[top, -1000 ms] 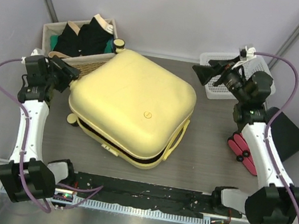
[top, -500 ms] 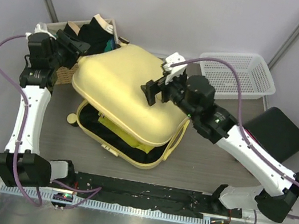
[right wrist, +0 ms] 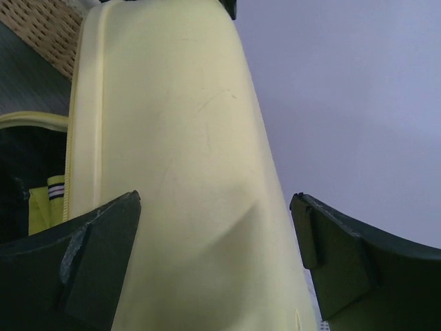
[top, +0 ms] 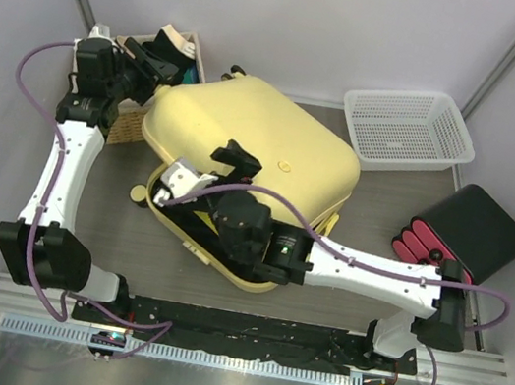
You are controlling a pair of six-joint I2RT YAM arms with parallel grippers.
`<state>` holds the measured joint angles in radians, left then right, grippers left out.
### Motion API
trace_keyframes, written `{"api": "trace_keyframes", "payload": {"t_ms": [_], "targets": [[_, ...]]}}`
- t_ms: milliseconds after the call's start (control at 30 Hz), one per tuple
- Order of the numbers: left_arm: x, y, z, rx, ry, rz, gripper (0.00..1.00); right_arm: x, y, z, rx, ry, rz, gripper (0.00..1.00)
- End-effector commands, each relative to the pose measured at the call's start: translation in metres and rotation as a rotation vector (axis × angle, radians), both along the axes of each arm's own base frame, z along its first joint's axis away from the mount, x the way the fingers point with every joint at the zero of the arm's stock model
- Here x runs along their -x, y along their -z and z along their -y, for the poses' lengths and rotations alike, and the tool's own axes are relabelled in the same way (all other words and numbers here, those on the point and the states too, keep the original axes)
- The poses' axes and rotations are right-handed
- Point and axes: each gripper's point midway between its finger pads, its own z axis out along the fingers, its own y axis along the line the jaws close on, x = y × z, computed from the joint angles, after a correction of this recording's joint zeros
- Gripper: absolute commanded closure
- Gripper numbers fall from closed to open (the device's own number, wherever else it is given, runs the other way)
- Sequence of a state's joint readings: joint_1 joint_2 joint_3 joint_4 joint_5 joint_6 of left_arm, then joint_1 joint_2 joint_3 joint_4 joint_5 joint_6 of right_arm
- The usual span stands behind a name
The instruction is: Open, take out, and arrange the luggage
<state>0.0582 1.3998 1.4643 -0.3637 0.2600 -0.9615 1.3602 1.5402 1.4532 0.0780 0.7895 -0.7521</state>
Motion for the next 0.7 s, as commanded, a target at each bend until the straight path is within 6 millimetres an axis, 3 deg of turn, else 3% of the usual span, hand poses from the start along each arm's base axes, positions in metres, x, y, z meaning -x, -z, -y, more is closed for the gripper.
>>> {"api": "trace_keyframes", "payload": {"t_ms": [0, 300, 533, 667], "targets": [[-0.008, -0.094, 0.009, -0.062, 0.021, 0.321, 1.00, 0.006, -0.027, 0.007, 0.076, 0.109, 0.125, 0.00], [-0.018, -0.099, 0.007, -0.059, 0.011, 0.326, 1.00, 0.050, -0.004, -0.038, 0.187, 0.020, 0.146, 0.00], [-0.017, -0.101, 0.005, -0.064, 0.004, 0.327, 1.00, 0.049, 0.026, -0.048, 0.247, 0.027, 0.106, 0.00], [-0.015, -0.103, 0.006, -0.072, 0.007, 0.328, 1.00, 0.027, 0.043, -0.036, 0.299, 0.122, 0.096, 0.00]]}}
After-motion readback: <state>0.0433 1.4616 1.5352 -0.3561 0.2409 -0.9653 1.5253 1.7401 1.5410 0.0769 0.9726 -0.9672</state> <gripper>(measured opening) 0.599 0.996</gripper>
